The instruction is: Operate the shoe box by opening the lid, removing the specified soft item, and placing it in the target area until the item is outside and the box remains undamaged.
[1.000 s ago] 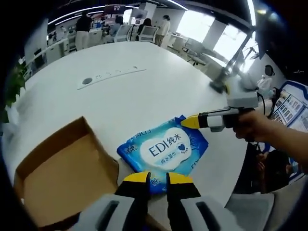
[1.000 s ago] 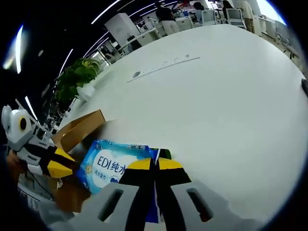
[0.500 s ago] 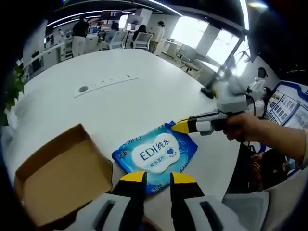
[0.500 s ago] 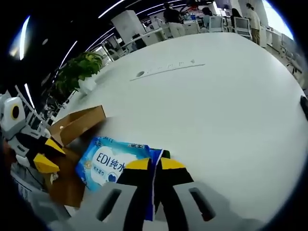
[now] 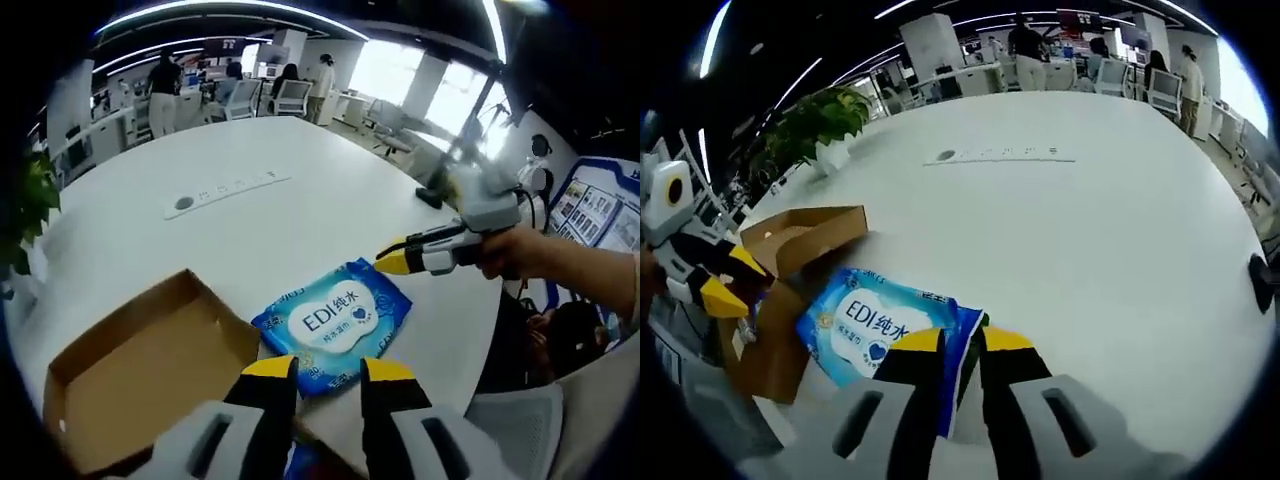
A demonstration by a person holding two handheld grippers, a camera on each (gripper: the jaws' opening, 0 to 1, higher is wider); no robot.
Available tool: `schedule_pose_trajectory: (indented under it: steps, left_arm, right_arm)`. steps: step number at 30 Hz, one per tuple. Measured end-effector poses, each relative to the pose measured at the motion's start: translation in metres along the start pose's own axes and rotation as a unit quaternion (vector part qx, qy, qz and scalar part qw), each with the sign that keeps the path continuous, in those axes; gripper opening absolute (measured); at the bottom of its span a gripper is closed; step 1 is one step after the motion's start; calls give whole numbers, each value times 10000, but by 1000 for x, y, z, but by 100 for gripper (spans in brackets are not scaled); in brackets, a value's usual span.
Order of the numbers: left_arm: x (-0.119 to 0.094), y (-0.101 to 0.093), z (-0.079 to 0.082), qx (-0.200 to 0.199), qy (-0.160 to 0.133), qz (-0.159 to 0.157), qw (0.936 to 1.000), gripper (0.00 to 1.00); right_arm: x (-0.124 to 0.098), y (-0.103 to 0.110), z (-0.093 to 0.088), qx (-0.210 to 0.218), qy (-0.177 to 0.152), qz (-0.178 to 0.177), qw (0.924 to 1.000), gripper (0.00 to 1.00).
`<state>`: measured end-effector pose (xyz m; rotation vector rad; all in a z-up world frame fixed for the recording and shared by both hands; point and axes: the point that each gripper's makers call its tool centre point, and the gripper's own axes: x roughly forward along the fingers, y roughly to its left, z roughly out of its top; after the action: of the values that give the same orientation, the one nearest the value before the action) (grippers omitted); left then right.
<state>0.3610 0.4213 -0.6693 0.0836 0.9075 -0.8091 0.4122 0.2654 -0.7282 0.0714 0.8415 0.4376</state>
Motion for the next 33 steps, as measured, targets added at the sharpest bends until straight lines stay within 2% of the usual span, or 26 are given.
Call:
schedule_pose_trajectory:
  steps: [9, 14, 26, 33]
  left_arm:
    - [-17, 6, -13, 122, 61, -9, 9999, 28]
    - [-23, 12, -22, 261, 118, 21, 9996, 30]
    - [-38, 31, -54, 403, 338, 114, 9986, 32]
    - [-46, 40, -71, 551, 430, 145, 9975, 32]
  right_arm:
    - [-14, 17, 1, -726, 116, 77, 9973, 18]
    - [-22, 27, 5, -810, 88, 155, 9966, 20]
    - [-37, 60, 18, -1115, 30, 445, 9928, 25]
    - [-40, 91, 18, -1518, 145, 786, 9852, 24]
